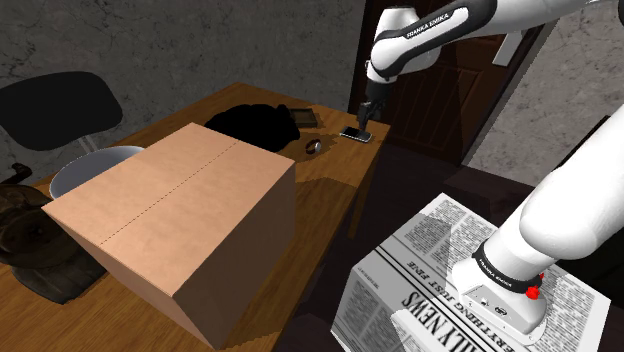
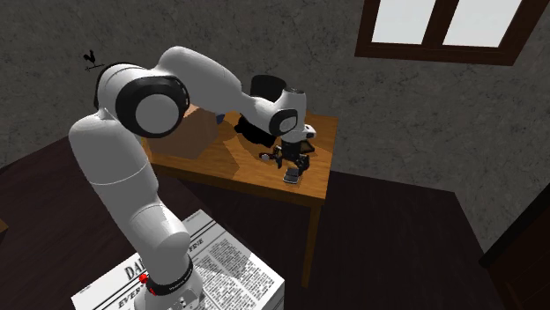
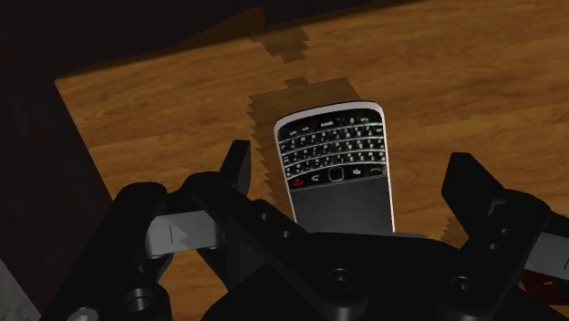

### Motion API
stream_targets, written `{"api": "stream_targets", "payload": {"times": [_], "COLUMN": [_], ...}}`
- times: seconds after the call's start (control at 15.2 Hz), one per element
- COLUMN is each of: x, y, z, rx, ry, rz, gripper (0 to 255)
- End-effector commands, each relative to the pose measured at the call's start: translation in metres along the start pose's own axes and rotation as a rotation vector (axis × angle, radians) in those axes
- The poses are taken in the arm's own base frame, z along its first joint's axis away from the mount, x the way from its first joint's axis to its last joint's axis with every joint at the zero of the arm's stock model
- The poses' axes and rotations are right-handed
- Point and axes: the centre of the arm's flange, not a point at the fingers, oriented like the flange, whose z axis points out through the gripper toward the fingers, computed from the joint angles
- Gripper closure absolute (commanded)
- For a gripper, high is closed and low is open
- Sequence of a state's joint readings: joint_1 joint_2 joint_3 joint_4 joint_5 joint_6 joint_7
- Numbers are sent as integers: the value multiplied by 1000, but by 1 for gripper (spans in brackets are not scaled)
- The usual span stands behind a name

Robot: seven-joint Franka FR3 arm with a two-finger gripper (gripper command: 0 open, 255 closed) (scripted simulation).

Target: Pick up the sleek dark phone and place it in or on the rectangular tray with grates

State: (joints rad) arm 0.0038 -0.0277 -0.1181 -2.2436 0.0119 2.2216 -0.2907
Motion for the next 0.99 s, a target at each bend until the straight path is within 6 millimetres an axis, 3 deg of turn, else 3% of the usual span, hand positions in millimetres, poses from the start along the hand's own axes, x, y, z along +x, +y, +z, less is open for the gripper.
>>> {"api": "stream_targets", "payload": {"times": [0.0,0.4,0.92], "x": [6,6,6], "y": [3,3,3], "z": [13,48,48], "rx": [1,1,1], "ry": [2,2,2], "rz": [-1,-1,-1], "gripper": [0,0,0]}}
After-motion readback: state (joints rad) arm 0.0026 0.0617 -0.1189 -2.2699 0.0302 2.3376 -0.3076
